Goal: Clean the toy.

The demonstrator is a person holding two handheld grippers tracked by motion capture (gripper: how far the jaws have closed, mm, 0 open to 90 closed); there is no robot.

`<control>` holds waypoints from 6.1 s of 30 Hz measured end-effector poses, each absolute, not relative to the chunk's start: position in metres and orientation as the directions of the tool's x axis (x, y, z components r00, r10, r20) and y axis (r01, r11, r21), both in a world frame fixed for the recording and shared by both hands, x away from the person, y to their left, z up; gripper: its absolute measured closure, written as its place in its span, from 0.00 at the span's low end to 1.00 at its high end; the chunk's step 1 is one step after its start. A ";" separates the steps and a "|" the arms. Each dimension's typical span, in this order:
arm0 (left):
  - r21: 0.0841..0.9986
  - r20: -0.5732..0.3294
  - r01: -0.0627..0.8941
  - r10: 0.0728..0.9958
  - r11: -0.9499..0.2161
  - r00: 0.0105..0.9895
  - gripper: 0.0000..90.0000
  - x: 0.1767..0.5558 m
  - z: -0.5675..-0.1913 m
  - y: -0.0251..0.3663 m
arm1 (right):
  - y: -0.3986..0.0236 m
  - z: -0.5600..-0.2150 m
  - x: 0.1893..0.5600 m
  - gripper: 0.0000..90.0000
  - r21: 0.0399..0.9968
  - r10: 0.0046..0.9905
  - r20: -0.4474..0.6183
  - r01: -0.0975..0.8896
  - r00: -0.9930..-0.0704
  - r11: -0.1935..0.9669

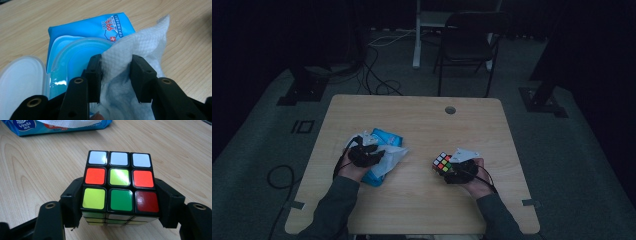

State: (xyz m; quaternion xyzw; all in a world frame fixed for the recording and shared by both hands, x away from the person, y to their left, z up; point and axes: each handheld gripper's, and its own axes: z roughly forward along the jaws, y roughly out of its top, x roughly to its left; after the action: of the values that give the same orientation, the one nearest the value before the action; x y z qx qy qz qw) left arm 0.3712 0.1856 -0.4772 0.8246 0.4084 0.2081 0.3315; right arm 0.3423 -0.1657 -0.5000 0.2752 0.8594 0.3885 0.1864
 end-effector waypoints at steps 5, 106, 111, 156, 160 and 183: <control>0.726 0.050 0.538 0.814 -0.428 0.579 0.73 0.371 -0.475 0.191 | -0.167 -0.502 0.342 0.37 0.769 0.618 -0.107 0.330 -0.779 0.548; 0.781 -0.002 0.318 0.507 -0.537 0.862 0.98 0.367 -0.445 0.049 | -0.109 -0.507 0.290 0.38 0.569 0.371 -0.661 -0.114 -0.652 0.814; 0.770 -0.005 0.328 0.508 -0.548 0.861 0.98 0.369 -0.448 0.048 | -0.108 -0.507 0.289 0.37 0.569 0.367 -0.666 -0.125 -0.649 0.813; 0.786 0.008 0.316 0.520 -0.532 0.854 0.78 0.349 -0.450 0.051 | -0.132 -0.506 0.303 0.38 0.647 0.478 -0.595 -0.032 -0.646 0.762; 0.773 0.005 0.341 0.543 -0.534 0.840 0.69 0.352 -0.457 0.051 | -0.130 -0.506 0.301 0.38 0.651 0.475 -0.597 -0.043 -0.646 0.758; 0.802 -0.034 0.319 0.496 -0.504 0.868 0.98 0.362 -0.446 0.042 | -0.112 -0.515 0.290 0.38 0.588 0.390 -0.651 -0.108 -0.651 0.801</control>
State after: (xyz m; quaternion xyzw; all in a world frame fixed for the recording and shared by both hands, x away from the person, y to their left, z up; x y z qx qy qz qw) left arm 0.3624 0.0422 -0.4463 0.8613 0.2367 0.1008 0.4381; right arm 0.2904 -0.1120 -0.5147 0.0823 0.8561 0.3042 0.4096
